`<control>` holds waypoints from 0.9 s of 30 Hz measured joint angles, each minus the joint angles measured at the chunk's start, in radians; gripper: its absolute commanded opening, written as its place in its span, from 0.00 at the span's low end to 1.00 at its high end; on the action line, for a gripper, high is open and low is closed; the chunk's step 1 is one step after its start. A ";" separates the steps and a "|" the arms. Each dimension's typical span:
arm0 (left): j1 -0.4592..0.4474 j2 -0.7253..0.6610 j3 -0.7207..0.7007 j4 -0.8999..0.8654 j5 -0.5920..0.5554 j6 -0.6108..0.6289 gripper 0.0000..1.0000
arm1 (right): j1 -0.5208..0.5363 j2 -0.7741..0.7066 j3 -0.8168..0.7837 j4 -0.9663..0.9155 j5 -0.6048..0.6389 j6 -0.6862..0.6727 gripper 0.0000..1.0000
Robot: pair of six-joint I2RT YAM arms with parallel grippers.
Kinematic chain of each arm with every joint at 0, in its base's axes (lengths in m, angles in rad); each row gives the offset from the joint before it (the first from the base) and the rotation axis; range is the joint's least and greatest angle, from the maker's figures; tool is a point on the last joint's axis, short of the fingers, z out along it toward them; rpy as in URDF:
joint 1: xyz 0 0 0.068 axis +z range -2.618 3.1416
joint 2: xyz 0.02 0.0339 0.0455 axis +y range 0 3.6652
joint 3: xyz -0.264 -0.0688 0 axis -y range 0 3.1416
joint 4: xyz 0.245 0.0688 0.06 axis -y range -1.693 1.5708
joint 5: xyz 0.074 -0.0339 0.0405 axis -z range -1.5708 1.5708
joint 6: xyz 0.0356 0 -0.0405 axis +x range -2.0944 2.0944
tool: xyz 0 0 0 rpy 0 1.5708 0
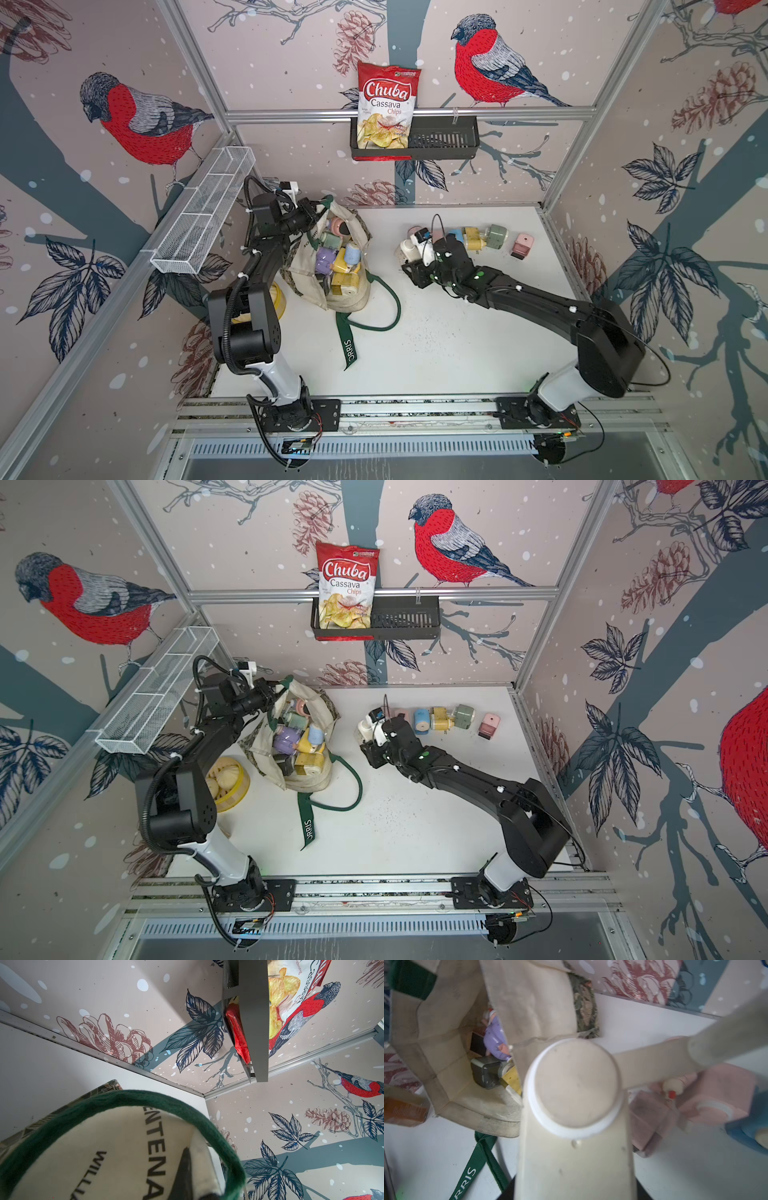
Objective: Take out the pencil sharpeners from the tote bags
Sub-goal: Place the pencil sharpener at the center of the board.
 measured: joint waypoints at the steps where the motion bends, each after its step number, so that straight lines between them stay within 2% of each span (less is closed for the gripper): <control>1: 0.000 0.000 0.000 0.000 0.000 0.000 0.00 | -0.027 -0.018 -0.032 0.012 -0.008 0.019 0.26; 8: 0.000 0.000 0.000 0.000 0.000 0.000 0.00 | -0.172 -0.043 -0.172 0.085 -0.066 0.144 0.26; 20: 0.000 -0.002 0.000 0.000 0.000 0.000 0.00 | -0.256 0.097 -0.230 0.224 -0.163 0.257 0.26; 27: 0.003 -0.002 0.000 0.000 0.003 0.000 0.00 | -0.270 0.186 -0.223 0.294 -0.220 0.326 0.27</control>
